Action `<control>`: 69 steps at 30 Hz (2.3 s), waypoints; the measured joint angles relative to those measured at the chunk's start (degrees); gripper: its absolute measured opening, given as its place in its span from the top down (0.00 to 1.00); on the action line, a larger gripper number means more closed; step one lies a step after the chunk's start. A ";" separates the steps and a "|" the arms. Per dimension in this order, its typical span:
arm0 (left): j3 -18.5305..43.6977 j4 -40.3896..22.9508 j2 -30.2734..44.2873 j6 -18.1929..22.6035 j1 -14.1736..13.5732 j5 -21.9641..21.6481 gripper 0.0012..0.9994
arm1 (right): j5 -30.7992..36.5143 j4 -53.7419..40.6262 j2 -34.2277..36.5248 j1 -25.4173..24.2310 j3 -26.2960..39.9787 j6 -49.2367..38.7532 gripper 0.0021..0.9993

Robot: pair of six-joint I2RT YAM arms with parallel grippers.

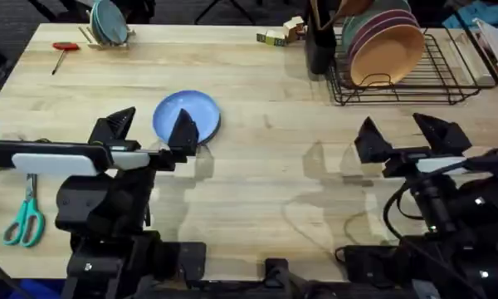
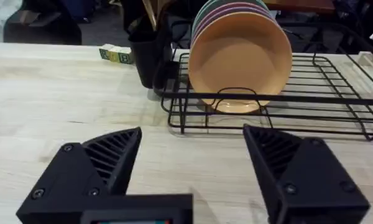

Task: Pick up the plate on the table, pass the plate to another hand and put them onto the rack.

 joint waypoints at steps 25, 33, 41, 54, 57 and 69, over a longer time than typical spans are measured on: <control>39.91 -26.40 34.12 -0.20 0.00 0.61 0.01 | -0.26 -23.98 33.43 0.00 39.78 3.20 0.01; 57.76 -34.04 50.81 -0.21 0.00 2.01 0.01 | -1.95 -31.21 50.04 0.00 55.82 3.21 0.01; 61.59 -34.44 56.68 -0.20 -0.02 2.23 0.01 | -5.46 -31.32 56.37 -0.02 59.78 3.21 0.01; 61.64 -39.82 59.37 -3.06 7.62 2.38 0.01 | -15.34 -31.43 56.43 -0.02 59.78 3.23 0.01; 61.64 -41.29 62.53 -3.72 12.36 2.38 0.01 | -15.69 -31.43 56.43 -0.02 59.78 3.23 0.01; 61.64 -42.04 70.00 -4.13 18.21 2.55 0.01 | -16.35 -31.54 56.46 -0.02 59.78 3.22 0.01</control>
